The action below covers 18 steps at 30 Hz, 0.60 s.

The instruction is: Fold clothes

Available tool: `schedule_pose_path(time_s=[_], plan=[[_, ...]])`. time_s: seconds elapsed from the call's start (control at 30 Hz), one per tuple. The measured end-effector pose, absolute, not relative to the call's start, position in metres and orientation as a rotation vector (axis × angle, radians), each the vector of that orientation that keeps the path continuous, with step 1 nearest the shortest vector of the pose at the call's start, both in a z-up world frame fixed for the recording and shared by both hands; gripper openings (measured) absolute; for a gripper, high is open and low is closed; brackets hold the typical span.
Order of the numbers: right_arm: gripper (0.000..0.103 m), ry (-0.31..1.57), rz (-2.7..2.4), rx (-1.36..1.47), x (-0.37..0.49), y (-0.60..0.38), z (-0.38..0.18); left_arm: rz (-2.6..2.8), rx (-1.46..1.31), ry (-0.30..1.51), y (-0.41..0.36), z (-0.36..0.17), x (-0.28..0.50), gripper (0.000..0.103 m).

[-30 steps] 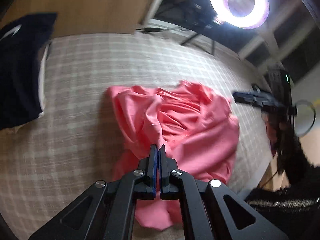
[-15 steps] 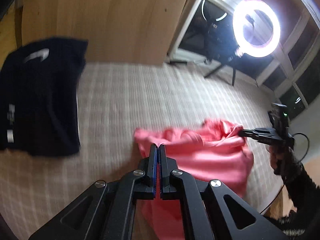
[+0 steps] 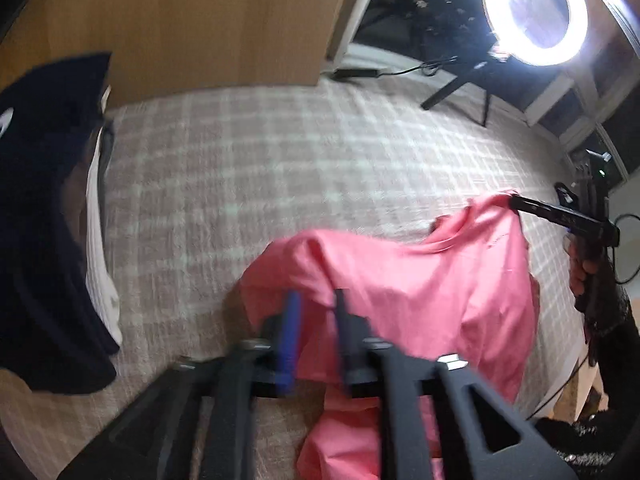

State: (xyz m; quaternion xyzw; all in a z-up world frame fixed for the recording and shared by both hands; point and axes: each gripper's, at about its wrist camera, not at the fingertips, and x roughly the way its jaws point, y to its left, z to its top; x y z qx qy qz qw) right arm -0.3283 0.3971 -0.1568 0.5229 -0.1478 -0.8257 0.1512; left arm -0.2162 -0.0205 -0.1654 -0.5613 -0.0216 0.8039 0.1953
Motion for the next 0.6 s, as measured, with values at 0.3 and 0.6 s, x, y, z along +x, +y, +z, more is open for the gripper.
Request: schedule_pose_path(time_s=[0.3, 0.6], plan=[[0.042, -0.506, -2.511, 1.557, -0.255, 0.441, -0.155, 2.217, -1.532, 0.019, 0.015, -0.161, -0.181, 0.032], [0.042, -0.572, -2.618, 1.554, -0.198, 0.49, -0.139, 2.018, -1.369, 0.186, 0.165, -0.14, -0.145, 0.039]])
